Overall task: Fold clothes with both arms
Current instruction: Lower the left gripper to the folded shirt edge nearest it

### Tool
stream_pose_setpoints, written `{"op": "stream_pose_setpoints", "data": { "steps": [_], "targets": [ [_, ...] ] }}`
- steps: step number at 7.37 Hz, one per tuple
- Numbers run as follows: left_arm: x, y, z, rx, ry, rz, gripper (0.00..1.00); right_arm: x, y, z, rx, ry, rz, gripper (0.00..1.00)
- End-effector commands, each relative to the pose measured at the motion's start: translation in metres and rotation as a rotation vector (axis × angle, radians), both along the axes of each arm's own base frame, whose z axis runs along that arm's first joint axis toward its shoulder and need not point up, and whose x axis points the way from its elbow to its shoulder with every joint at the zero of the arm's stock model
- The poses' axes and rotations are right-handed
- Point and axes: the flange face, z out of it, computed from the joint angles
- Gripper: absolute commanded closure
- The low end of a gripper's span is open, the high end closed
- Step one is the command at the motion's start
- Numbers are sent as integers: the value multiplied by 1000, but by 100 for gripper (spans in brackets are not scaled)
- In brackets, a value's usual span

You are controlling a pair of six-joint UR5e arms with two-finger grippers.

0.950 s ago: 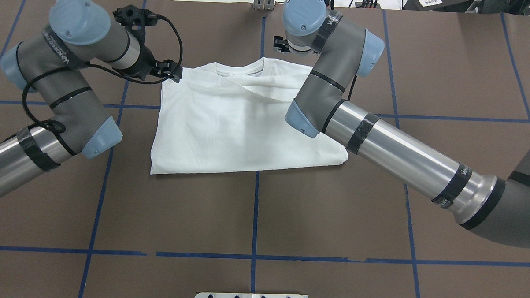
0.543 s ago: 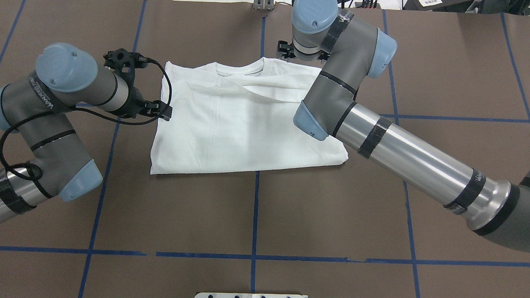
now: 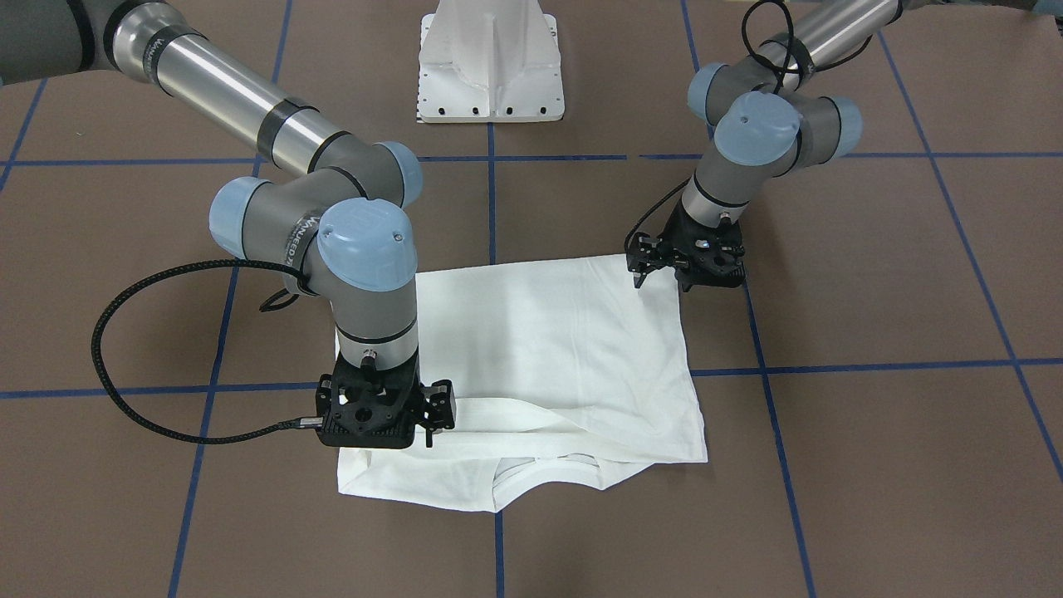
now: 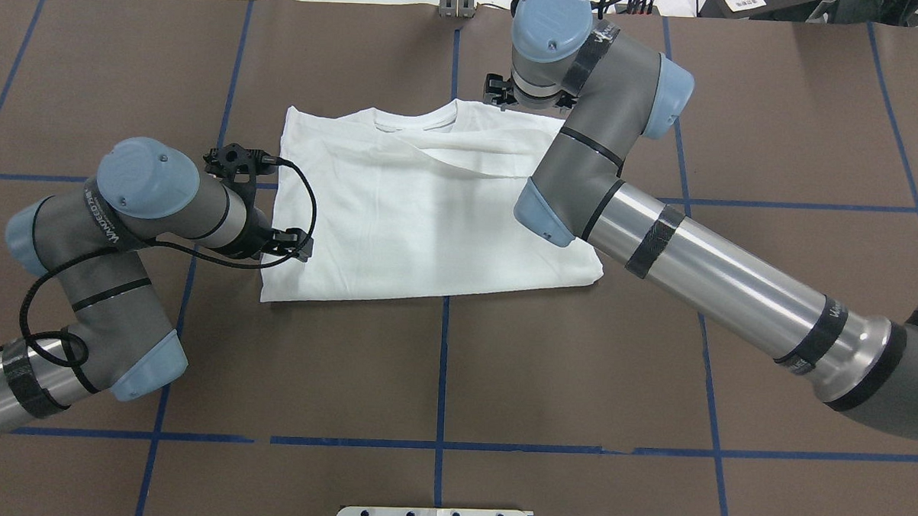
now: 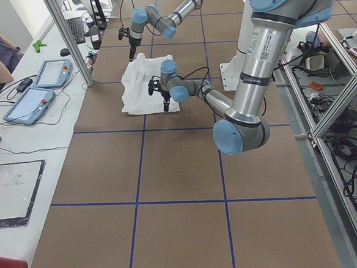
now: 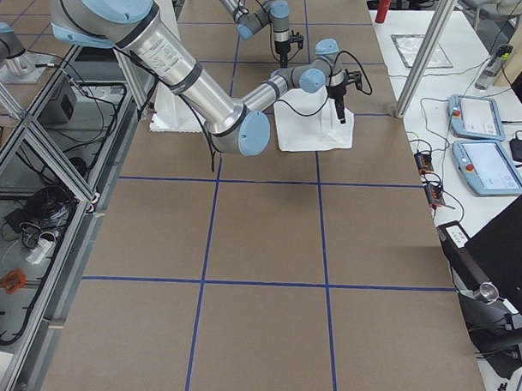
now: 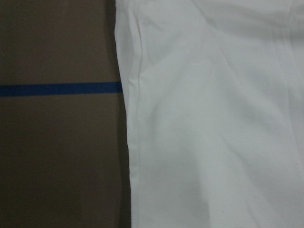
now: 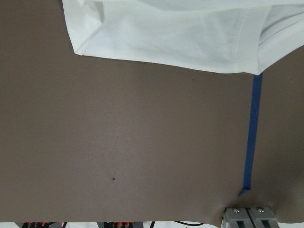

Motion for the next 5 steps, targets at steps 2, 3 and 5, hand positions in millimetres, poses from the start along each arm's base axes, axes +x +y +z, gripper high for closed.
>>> {"op": "stream_pose_setpoints", "data": {
  "steps": [2, 3, 5],
  "targets": [
    [10, 11, 0, -5, -1, 21, 38, 0, 1, 2, -1, 1, -1, 0],
    [14, 15, 2, -6, -3, 28, 39, 0, 1, 2, -1, 1, -1, 0],
    [4, 24, 14, -14, -15, 31, 39, 0, 1, -1, 1, -3, 0, 0]
  ]
}}
